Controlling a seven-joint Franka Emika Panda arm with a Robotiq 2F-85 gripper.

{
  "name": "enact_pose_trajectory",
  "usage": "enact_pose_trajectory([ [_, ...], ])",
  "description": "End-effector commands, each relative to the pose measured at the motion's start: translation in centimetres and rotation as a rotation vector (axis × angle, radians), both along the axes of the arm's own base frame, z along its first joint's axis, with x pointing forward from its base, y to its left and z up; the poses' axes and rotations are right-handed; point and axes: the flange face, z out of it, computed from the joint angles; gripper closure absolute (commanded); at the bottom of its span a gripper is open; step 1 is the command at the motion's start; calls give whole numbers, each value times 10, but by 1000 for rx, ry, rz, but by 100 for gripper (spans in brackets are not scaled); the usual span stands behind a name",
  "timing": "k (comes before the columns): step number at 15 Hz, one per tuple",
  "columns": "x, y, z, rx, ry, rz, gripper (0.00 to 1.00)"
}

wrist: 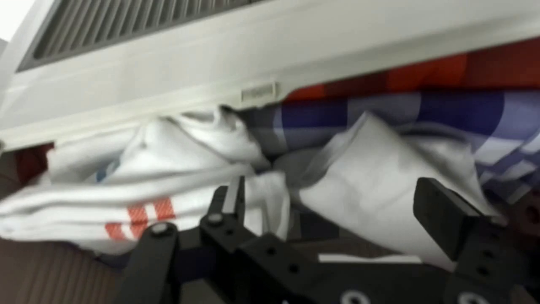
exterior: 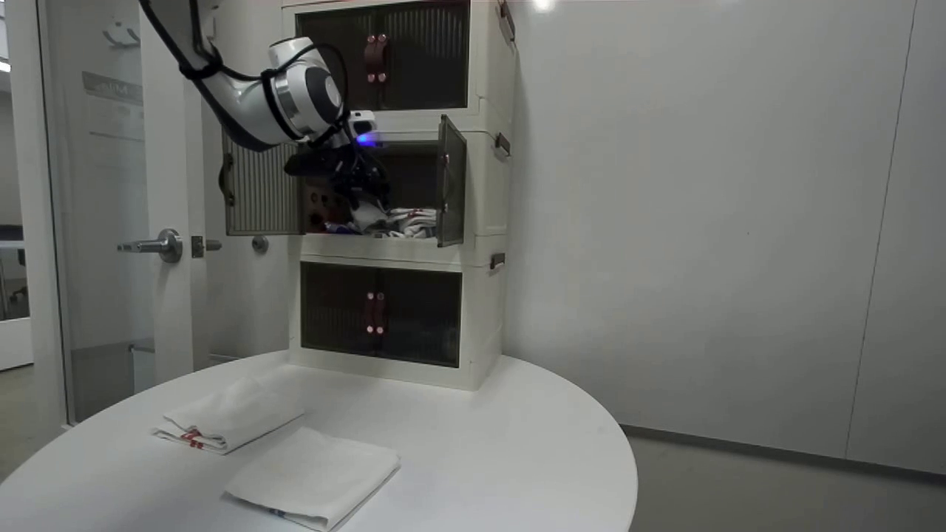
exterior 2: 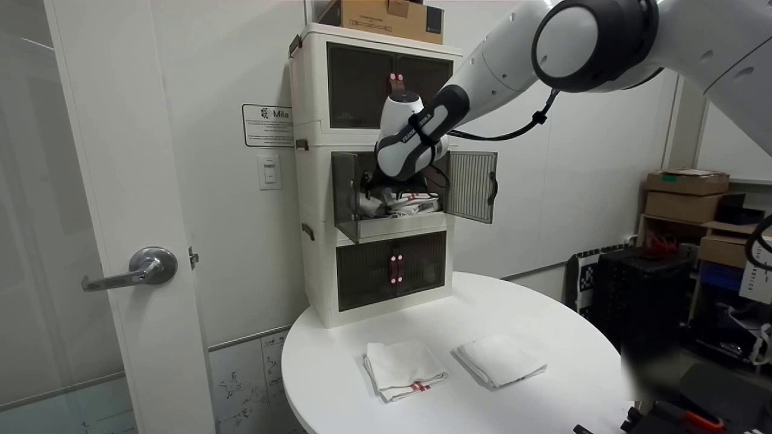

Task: Pick up the white and red towel on the right and place it in the open cabinet

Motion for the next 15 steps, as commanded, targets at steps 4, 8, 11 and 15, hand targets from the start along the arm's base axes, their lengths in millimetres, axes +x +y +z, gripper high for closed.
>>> enact_pose_trajectory([
  [4,-88,15,-43,166,277,141,0],
  [8,-156,17,-65,258,494,123,0],
  [11,-218,12,-80,297,677,77,0],
  [15,-307,12,-98,309,940,89,0],
])
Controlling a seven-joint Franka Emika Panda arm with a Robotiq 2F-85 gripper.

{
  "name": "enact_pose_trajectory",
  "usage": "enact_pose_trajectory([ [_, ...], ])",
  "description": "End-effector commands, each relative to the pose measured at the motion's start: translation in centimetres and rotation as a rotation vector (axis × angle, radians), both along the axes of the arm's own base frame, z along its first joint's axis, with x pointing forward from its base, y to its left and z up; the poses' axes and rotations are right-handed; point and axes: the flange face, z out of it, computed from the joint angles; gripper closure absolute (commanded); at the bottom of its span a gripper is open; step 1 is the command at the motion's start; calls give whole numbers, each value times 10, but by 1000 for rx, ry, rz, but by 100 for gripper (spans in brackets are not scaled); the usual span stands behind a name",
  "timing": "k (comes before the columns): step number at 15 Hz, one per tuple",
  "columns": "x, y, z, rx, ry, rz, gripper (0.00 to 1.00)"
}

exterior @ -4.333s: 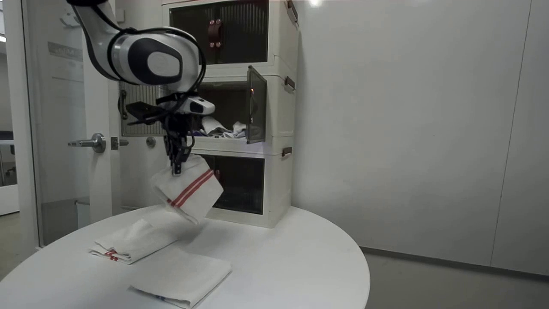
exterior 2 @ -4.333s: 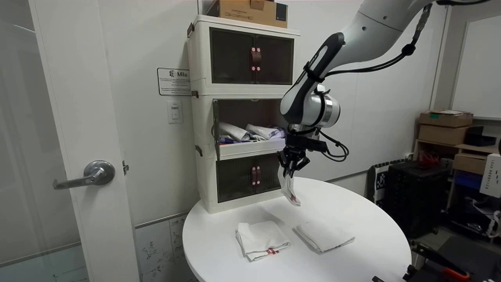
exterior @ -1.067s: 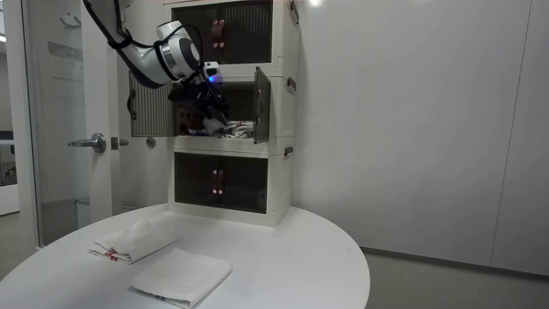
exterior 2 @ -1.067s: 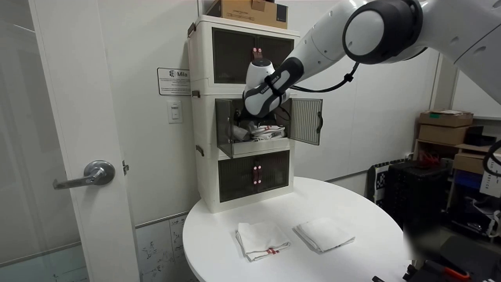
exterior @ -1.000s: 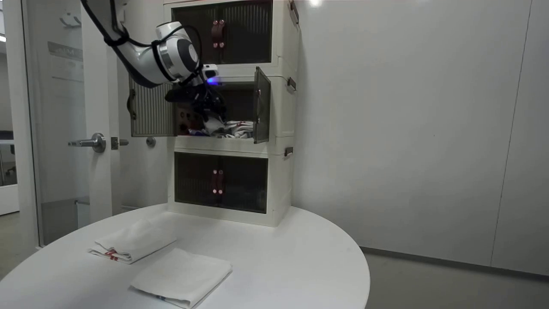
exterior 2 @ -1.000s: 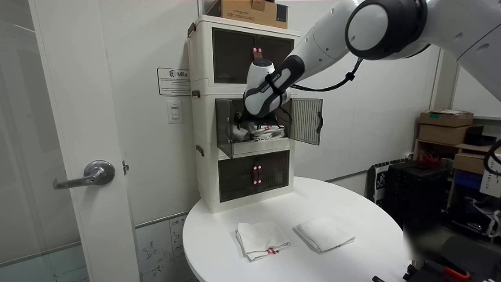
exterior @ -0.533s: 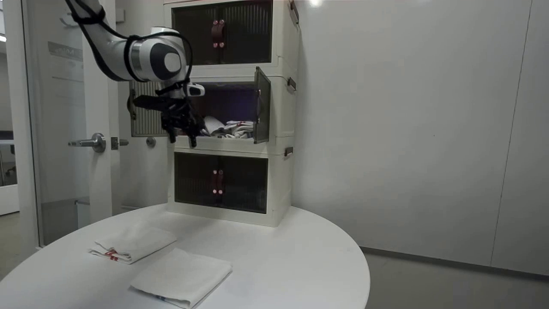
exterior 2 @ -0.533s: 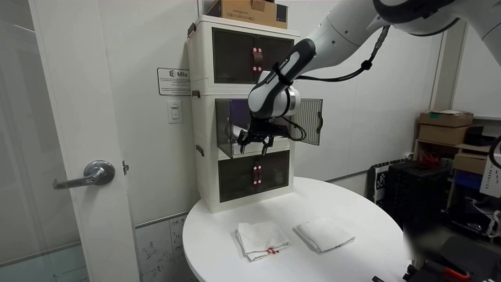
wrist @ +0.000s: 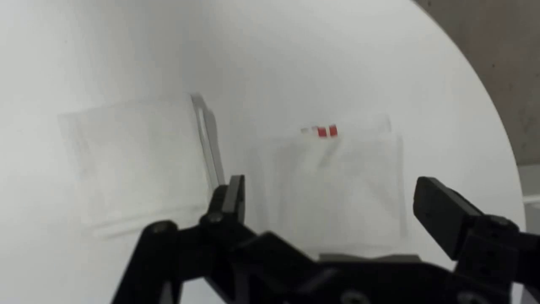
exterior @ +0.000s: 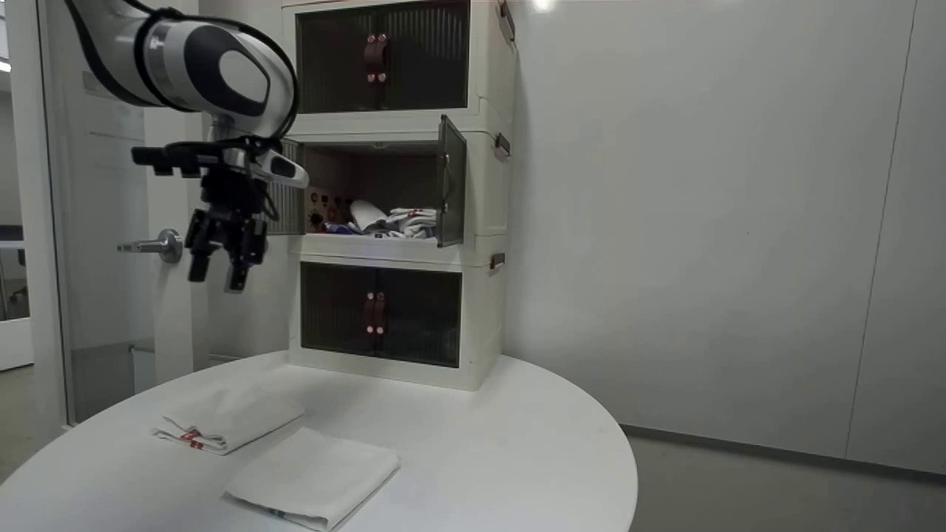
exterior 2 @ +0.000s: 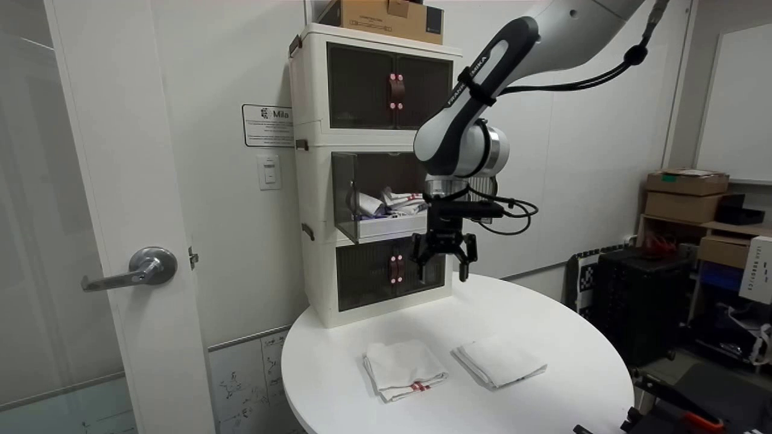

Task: Pick up the white and red towel on the right and place it in the open cabinet

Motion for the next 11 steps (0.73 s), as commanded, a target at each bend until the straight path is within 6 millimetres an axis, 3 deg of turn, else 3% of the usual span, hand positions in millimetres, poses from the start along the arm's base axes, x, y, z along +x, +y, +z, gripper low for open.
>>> enact_pose_trajectory([
  [1,-88,-3,-2,-8,157,47,0],
  [3,-127,-7,-5,-70,153,73,0],
  [4,-85,-4,-13,-34,165,49,0],
  [7,-121,-7,-11,-57,179,72,0],
  [11,-124,-7,-7,-58,169,72,0],
])
